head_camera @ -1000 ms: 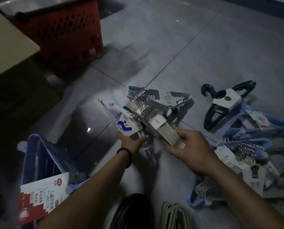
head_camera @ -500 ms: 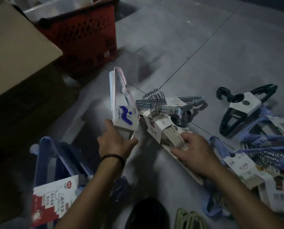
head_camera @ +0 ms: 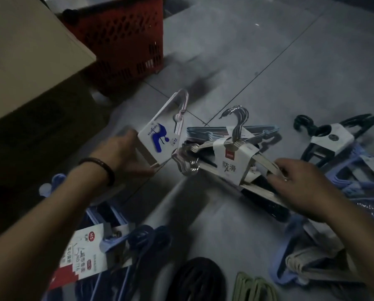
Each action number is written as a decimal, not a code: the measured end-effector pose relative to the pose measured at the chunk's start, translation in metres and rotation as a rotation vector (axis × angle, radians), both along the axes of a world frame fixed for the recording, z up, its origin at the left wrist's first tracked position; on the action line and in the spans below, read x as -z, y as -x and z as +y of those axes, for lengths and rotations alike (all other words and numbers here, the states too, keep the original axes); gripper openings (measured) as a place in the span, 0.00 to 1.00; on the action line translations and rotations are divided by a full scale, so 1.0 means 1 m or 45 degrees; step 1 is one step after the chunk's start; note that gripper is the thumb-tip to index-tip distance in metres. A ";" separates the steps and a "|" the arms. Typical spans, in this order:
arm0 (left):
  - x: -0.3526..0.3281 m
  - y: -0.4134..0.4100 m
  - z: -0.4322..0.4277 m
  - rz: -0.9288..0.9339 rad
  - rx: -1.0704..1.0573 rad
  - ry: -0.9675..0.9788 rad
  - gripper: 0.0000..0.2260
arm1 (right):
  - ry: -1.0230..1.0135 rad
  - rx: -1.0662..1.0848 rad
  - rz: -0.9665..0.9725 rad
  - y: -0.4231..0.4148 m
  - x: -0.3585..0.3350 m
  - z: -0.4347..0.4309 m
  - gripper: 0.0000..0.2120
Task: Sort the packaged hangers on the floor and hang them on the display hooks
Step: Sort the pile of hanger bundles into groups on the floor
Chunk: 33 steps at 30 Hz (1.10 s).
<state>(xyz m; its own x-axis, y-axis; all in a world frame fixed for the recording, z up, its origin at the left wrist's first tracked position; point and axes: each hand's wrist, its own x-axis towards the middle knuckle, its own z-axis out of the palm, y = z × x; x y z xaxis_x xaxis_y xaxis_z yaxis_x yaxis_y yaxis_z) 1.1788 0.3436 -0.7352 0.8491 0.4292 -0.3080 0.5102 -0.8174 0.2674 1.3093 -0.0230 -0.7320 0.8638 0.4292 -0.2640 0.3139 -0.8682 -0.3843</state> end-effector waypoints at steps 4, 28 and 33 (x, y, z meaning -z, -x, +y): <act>-0.017 0.000 0.013 0.176 0.173 -0.188 0.33 | -0.008 0.003 -0.025 -0.005 -0.003 0.005 0.10; 0.051 0.063 -0.050 -0.672 -0.849 0.789 0.26 | -0.103 0.179 0.601 0.054 0.175 0.140 0.14; 0.049 0.061 -0.088 -0.629 -0.879 0.843 0.29 | -0.744 0.572 0.757 0.055 0.125 0.110 0.19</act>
